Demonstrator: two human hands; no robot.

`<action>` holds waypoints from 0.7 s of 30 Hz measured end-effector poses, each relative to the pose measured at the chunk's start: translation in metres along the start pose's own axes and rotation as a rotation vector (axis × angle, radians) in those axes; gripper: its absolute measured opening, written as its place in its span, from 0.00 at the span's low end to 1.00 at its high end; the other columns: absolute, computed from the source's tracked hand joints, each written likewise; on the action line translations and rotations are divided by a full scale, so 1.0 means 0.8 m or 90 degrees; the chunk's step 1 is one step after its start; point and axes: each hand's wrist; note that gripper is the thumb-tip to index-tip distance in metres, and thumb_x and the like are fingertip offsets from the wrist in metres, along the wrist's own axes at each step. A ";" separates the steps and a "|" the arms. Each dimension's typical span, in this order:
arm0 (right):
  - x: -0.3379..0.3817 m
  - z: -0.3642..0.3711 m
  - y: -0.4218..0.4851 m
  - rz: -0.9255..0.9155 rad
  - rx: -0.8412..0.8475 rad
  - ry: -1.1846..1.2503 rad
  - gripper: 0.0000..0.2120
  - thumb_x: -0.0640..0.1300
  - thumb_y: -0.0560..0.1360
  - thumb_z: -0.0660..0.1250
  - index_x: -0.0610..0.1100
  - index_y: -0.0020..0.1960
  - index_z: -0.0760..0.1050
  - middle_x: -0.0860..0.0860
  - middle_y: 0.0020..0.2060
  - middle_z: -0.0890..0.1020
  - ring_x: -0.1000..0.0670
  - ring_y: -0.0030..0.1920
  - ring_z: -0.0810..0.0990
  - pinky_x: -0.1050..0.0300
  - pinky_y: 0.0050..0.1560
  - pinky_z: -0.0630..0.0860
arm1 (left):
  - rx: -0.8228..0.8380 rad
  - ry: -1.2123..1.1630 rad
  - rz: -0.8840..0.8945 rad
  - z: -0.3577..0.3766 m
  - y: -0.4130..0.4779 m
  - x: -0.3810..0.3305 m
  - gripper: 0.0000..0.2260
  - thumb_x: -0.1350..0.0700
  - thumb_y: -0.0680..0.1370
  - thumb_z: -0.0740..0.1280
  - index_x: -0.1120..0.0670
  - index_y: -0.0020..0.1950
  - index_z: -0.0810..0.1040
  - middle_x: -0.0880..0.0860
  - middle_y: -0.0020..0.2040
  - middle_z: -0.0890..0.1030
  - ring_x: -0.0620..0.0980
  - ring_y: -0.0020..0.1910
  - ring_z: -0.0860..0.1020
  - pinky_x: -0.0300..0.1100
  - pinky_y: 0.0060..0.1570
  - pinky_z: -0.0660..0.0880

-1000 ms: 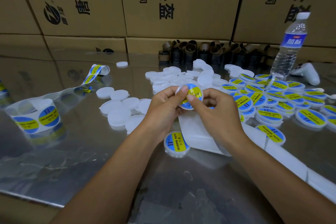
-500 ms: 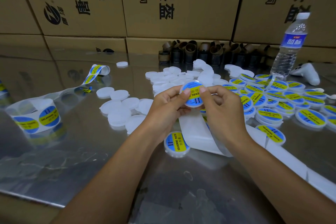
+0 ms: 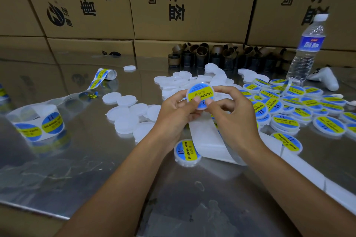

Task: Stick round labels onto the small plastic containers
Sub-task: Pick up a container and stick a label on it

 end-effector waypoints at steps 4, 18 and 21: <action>0.000 -0.002 0.002 -0.018 0.007 -0.005 0.09 0.40 0.74 0.69 0.52 0.50 0.75 0.52 0.29 0.82 0.55 0.38 0.81 0.68 0.40 0.72 | -0.009 0.004 0.010 -0.001 0.001 -0.001 0.09 0.57 0.81 0.61 0.56 0.57 0.79 0.55 0.45 0.83 0.45 0.39 0.81 0.36 0.43 0.78; -0.022 -0.040 0.035 0.041 -0.145 -0.089 0.11 0.41 0.75 0.66 0.53 0.55 0.75 0.53 0.33 0.79 0.56 0.33 0.77 0.62 0.39 0.72 | -0.220 0.096 0.029 -0.017 0.010 -0.007 0.07 0.59 0.79 0.63 0.49 0.47 0.80 0.47 0.37 0.80 0.41 0.34 0.79 0.33 0.37 0.77; -0.040 -0.061 0.044 0.076 -0.200 -0.195 0.15 0.41 0.77 0.63 0.47 0.63 0.74 0.55 0.31 0.75 0.55 0.34 0.74 0.60 0.42 0.68 | -0.305 0.126 0.036 -0.031 0.016 -0.006 0.08 0.63 0.79 0.62 0.53 0.50 0.79 0.50 0.41 0.79 0.41 0.36 0.77 0.33 0.38 0.75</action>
Point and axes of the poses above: each hand's wrist, its own y-axis towards the middle knuckle, its own z-axis out of the palm, x = y × z
